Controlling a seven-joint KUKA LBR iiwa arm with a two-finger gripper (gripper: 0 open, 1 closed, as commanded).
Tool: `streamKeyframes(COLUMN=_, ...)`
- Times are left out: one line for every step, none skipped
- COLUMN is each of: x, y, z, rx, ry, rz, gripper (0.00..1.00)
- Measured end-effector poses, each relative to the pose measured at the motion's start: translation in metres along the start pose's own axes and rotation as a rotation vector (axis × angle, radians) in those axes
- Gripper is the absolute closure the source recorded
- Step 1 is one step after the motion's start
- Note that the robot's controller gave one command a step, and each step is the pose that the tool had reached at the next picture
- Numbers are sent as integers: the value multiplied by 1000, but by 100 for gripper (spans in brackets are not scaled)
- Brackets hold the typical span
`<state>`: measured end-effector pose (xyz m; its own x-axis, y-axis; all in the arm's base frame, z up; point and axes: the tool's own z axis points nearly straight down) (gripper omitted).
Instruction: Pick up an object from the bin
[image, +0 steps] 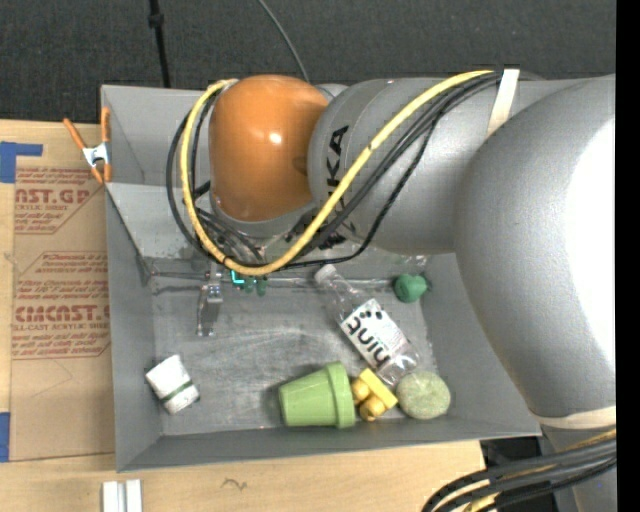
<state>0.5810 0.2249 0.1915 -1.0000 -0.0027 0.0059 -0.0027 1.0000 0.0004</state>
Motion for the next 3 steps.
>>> streamKeyframes(x=-2, y=-1, z=-4, rx=-1, ry=-7, rz=2, gripper=0)
streamKeyframes(x=35, y=8, z=51, rx=0, ry=-9, rz=-108, gripper=0)
streamKeyframes(x=80, y=22, z=60, rx=1, ry=-4, rz=-325, gripper=0)
